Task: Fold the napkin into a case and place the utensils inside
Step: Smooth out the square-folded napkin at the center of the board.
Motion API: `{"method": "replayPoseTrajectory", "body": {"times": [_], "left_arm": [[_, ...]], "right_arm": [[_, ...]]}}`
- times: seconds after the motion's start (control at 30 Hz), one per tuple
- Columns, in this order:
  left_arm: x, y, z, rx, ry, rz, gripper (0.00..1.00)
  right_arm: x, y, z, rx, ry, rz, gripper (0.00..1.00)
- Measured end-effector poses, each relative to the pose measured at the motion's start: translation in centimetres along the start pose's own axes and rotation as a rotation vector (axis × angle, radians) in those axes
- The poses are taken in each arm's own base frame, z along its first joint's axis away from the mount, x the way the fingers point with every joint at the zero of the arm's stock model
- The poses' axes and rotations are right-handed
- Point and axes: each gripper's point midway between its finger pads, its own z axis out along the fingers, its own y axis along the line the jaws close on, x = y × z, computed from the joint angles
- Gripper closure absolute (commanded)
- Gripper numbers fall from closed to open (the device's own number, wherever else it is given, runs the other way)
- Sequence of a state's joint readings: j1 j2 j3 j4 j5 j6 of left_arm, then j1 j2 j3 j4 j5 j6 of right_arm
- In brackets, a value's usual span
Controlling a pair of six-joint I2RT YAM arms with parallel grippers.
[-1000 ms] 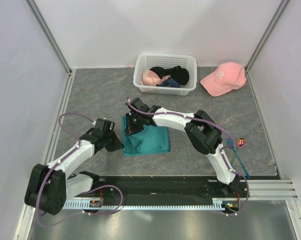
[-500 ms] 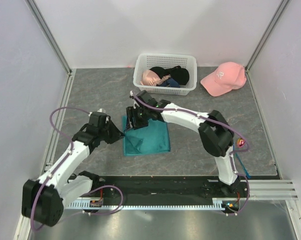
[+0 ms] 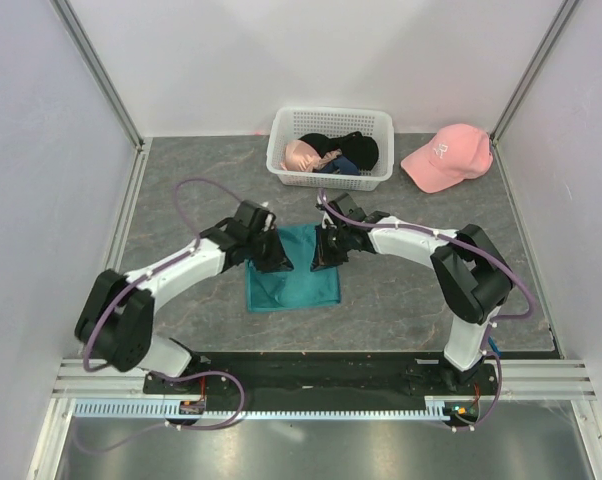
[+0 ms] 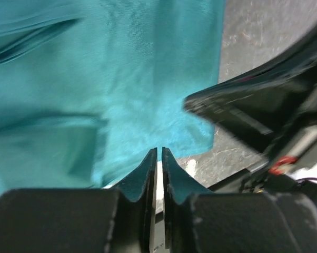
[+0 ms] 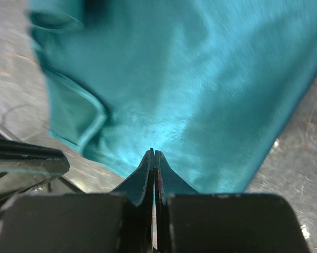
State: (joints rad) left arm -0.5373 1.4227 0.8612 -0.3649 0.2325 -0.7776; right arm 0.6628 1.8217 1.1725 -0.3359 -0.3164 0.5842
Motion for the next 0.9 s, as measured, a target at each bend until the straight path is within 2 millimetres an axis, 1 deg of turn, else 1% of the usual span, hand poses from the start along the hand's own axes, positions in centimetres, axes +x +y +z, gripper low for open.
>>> {"method": "replayPoseTrajectory", "body": {"times": [0.03,0.1,0.23,0.33,0.47,0.6,0.67,0.77,0.83,0.9], "left_arm": [[0.1,-0.5,0.6,-0.005,0.012,0.025,0.89],[0.5,-1.0,1.6,-0.020,0.032,0.054,0.91],[1.3,-0.9,3.5,-0.079,0.071,0.109,0.93],[2.0,-0.1,4.5,-0.134,0.094,0.139,0.94],[2.4,1.5,5.0,-0.206,0.109,0.162,0.94],[2.4,3.2,5.0,-0.277,0.106,0.182,0.96],[2.3,3.8,4.8,-0.311,0.098,0.191,0.98],[2.0,5.0,4.3,-0.374,0.083,0.199,0.98],[1.6,5.9,3.6,-0.426,0.050,0.198,0.98],[1.7,7.0,2.0,-0.470,0.013,0.180,0.98]], "right_arm": [[0.5,-0.5,0.2,0.005,0.009,0.006,1.00],[1.2,-1.3,0.4,0.016,0.020,0.021,1.00],[1.0,-2.2,0.6,0.016,0.007,0.043,1.00],[0.7,-2.5,0.7,0.009,-0.009,0.054,1.00],[0.7,-2.4,0.9,0.000,-0.017,0.056,1.00],[0.6,-2.4,1.0,-0.003,-0.022,0.058,1.00],[0.7,-2.5,1.0,-0.003,-0.022,0.061,1.00],[0.6,-2.5,1.2,-0.004,-0.023,0.061,1.00],[0.6,-2.7,1.2,-0.002,-0.024,0.062,1.00],[0.6,-2.7,1.2,-0.002,-0.024,0.062,1.00]]}}
